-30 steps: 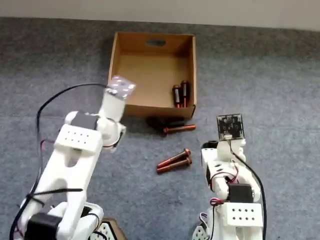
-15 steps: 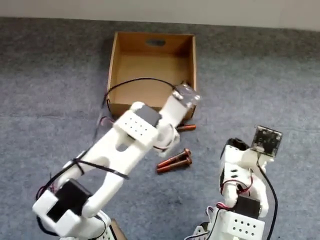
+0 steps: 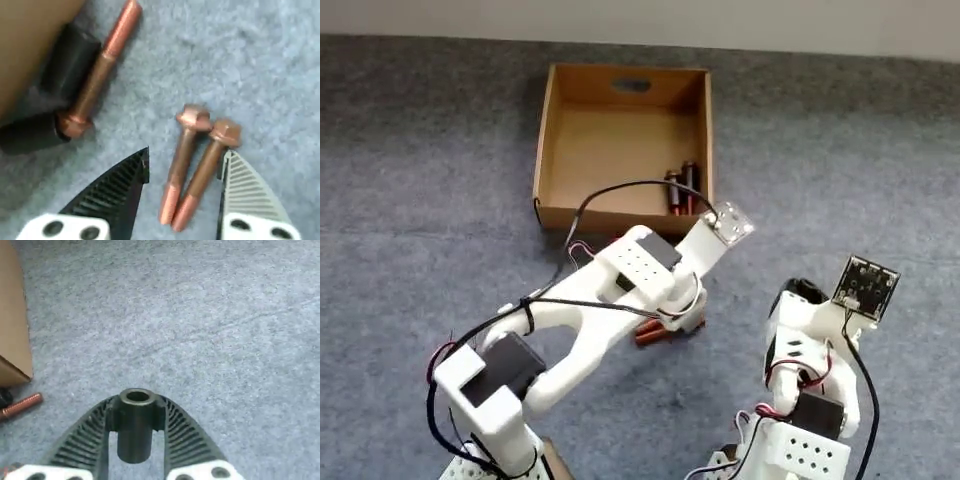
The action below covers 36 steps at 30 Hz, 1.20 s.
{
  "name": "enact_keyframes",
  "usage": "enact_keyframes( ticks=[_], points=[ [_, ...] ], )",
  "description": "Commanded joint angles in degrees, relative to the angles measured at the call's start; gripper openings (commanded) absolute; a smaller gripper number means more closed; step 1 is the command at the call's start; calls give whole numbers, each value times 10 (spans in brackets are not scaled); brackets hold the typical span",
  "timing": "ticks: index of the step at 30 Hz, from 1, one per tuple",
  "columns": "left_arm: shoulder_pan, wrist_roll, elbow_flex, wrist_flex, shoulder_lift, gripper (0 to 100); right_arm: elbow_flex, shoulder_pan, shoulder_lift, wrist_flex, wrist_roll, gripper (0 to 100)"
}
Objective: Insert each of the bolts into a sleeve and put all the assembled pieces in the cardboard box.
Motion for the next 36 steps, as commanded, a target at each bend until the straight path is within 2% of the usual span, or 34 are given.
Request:
enact_keyframes(
  ticks=[1,6,10,17,25,32,36],
  points=[
    [-12,3,-22,-25,10,235,-4,5,-7,-9,-4,5],
    [-10,-43,-22,-24,26,234,-4,5,-7,-9,-4,5],
    [-10,-43,-22,-21,26,234,-4,5,-7,-9,-4,5],
    [1,-46,-24,41,24,234,-4,4,-7,-9,-4,5],
    [-34,-42,-109,80,-8,234,-4,4,-7,-9,-4,5],
    [-65,-42,-113,54,25,234,-4,4,-7,-9,-4,5],
    [-55,-42,-116,44,65,234,-4,4,-7,-9,-4,5]
  ],
)
